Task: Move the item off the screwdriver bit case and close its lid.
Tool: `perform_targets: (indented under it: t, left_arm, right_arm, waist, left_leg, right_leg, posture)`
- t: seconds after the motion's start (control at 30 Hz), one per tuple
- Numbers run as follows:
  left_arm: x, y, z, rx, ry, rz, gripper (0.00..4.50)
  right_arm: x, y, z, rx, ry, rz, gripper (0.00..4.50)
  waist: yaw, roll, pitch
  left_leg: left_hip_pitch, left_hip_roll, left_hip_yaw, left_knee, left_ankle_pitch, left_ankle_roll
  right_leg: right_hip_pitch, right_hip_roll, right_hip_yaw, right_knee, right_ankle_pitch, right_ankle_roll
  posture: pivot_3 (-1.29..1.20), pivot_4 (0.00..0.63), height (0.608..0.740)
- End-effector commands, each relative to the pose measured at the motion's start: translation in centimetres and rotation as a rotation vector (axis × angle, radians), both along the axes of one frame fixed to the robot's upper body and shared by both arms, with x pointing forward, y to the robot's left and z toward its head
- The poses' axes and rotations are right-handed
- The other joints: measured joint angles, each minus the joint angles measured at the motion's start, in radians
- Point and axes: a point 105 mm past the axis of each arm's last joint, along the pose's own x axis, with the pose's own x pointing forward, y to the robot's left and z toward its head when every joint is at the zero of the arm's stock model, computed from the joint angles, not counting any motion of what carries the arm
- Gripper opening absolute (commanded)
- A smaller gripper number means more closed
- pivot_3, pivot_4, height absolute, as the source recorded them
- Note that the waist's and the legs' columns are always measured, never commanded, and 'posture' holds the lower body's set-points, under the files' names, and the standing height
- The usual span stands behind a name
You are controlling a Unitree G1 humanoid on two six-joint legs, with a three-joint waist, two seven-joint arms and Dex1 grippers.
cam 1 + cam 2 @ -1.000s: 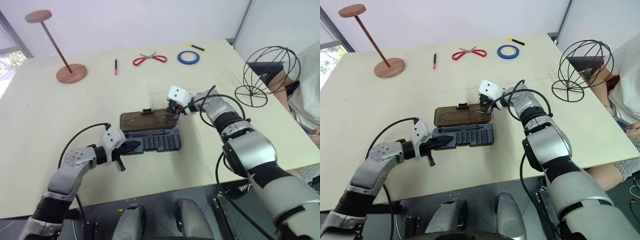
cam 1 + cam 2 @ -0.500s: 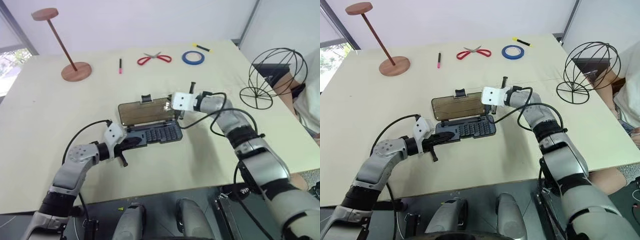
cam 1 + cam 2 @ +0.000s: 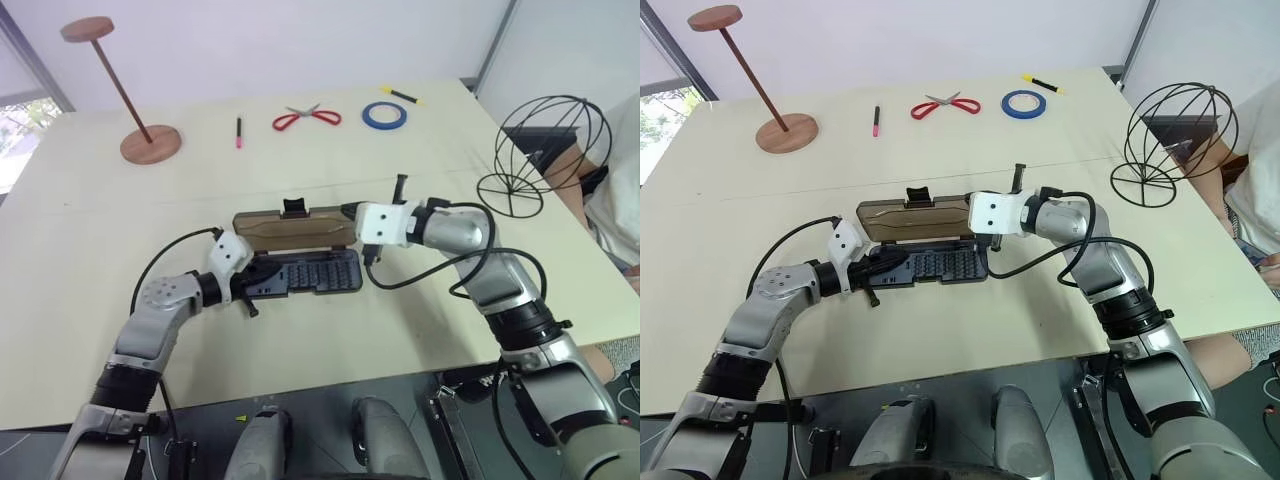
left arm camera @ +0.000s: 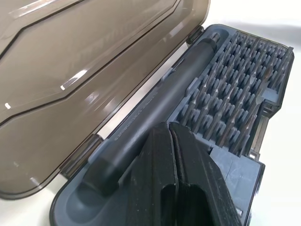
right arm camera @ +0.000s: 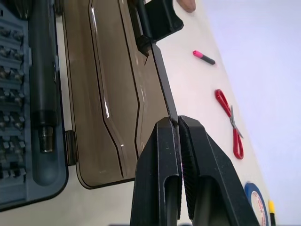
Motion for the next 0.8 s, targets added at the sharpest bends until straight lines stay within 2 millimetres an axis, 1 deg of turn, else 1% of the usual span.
perform_targets:
  t: [0.03, 0.2, 0.27, 0.37, 0.43, 0.5, 0.63, 0.7, 0.77, 0.8]
  left_arm:
    - [0.5, 0.3, 1.0, -0.01, -0.027, 0.016, 0.0]
    - [0.5, 0.0, 1.8, -0.032, -0.041, 0.007, 0.0]
    - [0.2, -0.7, 3.3, -0.083, -0.046, -0.031, 0.0]
    - [-0.4, -1.5, 4.9, -0.132, -0.047, -0.084, 0.0]
    - [-1.0, -2.5, 6.9, -0.164, -0.054, -0.148, 0.0]
    - [-1.6, -3.2, 8.2, -0.181, -0.056, -0.196, 0.0]
    - [-2.4, -3.9, 10.1, -0.205, -0.066, -0.253, 0.0]
    - [-2.3, -3.9, 11.8, -0.25, -0.096, -0.253, 0.0]
    - [-1.2, -3.2, 14.0, -0.321, -0.131, -0.201, 0.0]
    - [-0.4, -2.6, 15.1, -0.353, -0.157, -0.159, 0.0]
  right_arm:
    - [-1.2, 2.1, 1.1, 0.003, -0.065, 0.091, 0.0]
    - [-1.2, 2.4, 1.5, 0.01, -0.088, 0.095, 0.0]
    - [-1.2, 2.4, 1.4, 0.01, -0.094, 0.095, 0.0]
    - [-1.0, 2.3, 1.3, -0.003, -0.109, 0.093, 0.0]
    - [-0.8, 1.9, 1.0, -0.036, -0.127, 0.089, 0.0]
    - [-0.6, 1.8, 0.9, -0.043, -0.132, 0.088, 0.0]
    - [-0.4, 1.7, 0.9, -0.042, -0.141, 0.086, 0.0]
    - [-0.3, 1.5, 0.9, -0.044, -0.144, 0.084, 0.0]
    - [-0.2, 1.5, 1.0, -0.042, -0.145, 0.083, 0.0]
    - [-0.2, 1.5, 1.0, -0.042, -0.146, 0.083, 0.0]
  waist:
    - [0.0, 0.0, 0.0]
    - [0.0, 0.0, 0.0]
    - [0.0, -0.001, 0.001]
    - [0.0, -0.002, 0.001]
    - [0.003, -0.002, 0.001]
    - [0.004, -0.002, 0.001]
    - [0.003, -0.002, 0.001]
    - [0.004, -0.003, 0.002]
    - [0.005, -0.004, 0.003]
    - [0.006, -0.005, 0.003]
  left_leg:
    - [0.0, 0.0, 0.0, 0.0, 0.0, 0.0]
    - [0.0, 0.0, 0.0, 0.0, 0.0, 0.0]
    - [0.0, 0.0, 0.0, 0.0, 0.0, 0.0]
    - [-0.002, 0.0, 0.0, 0.0, 0.0, 0.0]
    - [-0.005, 0.0, 0.0, 0.001, 0.0, 0.0]
    - [-0.008, 0.0, 0.0, 0.002, 0.0, 0.0]
    - [-0.009, 0.0, 0.0, 0.002, 0.0, -0.001]
    - [-0.009, 0.0, 0.0, 0.002, 0.001, -0.001]
    - [-0.009, 0.0, 0.0, 0.002, 0.001, -0.001]
    - [-0.01, 0.0, -0.001, 0.003, 0.001, -0.001]
  right_leg:
    - [0.0, 0.0, 0.0, 0.0, 0.0, 0.0]
    - [0.0, 0.0, 0.0, 0.0, 0.0, 0.0]
    - [0.0, 0.0, 0.0, 0.0, 0.0, 0.0]
    - [-0.001, 0.0, 0.0, 0.0, 0.0, 0.0]
    - [-0.004, 0.0, -0.001, 0.0, 0.0, 0.0]
    - [-0.005, 0.0, -0.002, -0.001, 0.0, 0.0]
    - [-0.005, -0.001, -0.001, -0.002, 0.0, 0.0]
    - [-0.005, -0.001, -0.002, -0.002, 0.0, 0.0]
    - [-0.005, -0.001, -0.002, -0.002, 0.0, 0.0]
    - [-0.005, -0.001, -0.003, -0.002, 0.0, 0.0]
  posture:
    - [0.0, 0.15, 0.74]
    - [0.0, 0.15, 0.74]
    - [0.0, 0.15, 0.74]
    - [0.0, 0.15, 0.74]
    - [0.0, 0.15, 0.74]
    - [0.0, 0.15, 0.74]
    - [0.0, 0.15, 0.74]
    - [0.0, 0.15, 0.74]
    - [0.0, 0.15, 0.74]
    - [0.0, 0.15, 0.74]
